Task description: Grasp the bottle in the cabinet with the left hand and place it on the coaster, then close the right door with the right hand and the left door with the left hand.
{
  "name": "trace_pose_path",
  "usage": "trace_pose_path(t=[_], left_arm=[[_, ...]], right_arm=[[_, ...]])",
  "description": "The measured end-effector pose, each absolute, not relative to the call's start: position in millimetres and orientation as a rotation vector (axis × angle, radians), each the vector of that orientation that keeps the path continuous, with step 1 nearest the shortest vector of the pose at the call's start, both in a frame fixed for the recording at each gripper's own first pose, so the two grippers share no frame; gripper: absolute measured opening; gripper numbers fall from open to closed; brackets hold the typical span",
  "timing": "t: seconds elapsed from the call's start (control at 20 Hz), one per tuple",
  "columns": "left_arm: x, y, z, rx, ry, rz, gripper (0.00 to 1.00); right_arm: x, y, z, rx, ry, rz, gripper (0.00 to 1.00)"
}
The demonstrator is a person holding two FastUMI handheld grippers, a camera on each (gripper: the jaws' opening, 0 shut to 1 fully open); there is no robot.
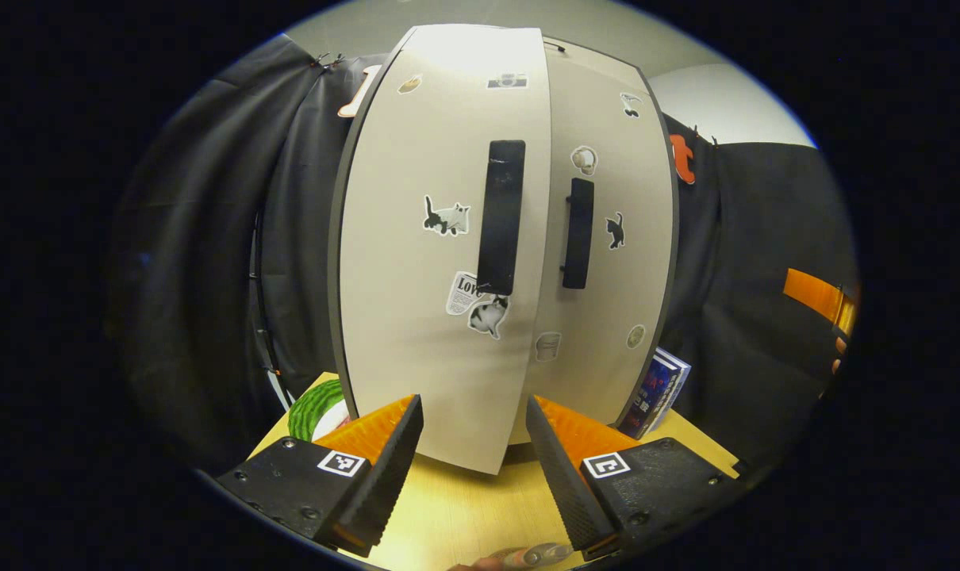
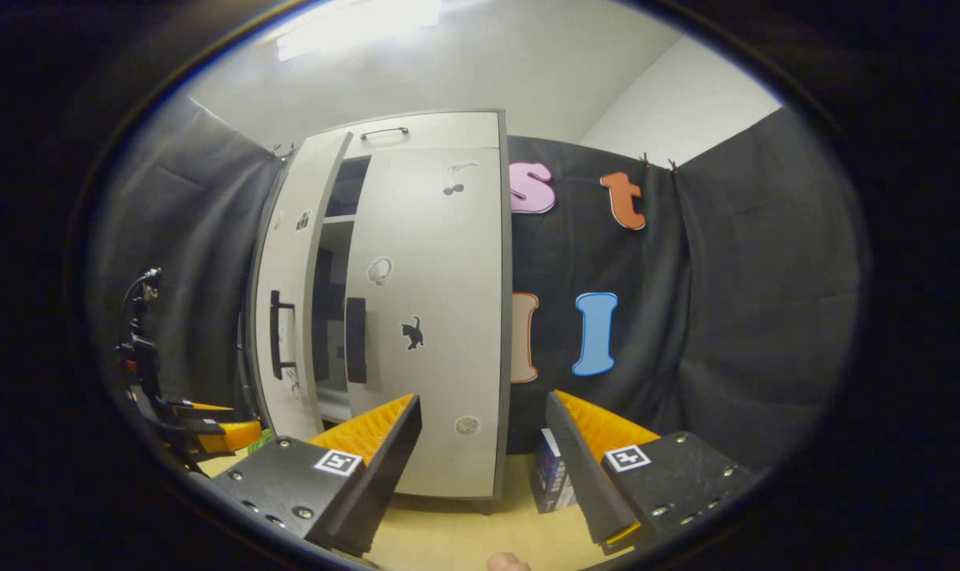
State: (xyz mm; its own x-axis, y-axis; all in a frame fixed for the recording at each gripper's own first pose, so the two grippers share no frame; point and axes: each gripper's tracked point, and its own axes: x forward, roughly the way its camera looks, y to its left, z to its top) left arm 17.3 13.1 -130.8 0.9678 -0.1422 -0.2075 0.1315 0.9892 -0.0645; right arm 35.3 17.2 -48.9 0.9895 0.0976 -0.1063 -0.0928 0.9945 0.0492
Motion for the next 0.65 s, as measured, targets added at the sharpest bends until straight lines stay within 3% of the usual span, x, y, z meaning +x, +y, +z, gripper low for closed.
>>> trace_pose_path(t=[0.65], left_arm=[[5,15,-116,-0.044,0.196,-0.118,0.85]], right_arm=[[28,14,-50,0.050,0.109,0.112,0.95]])
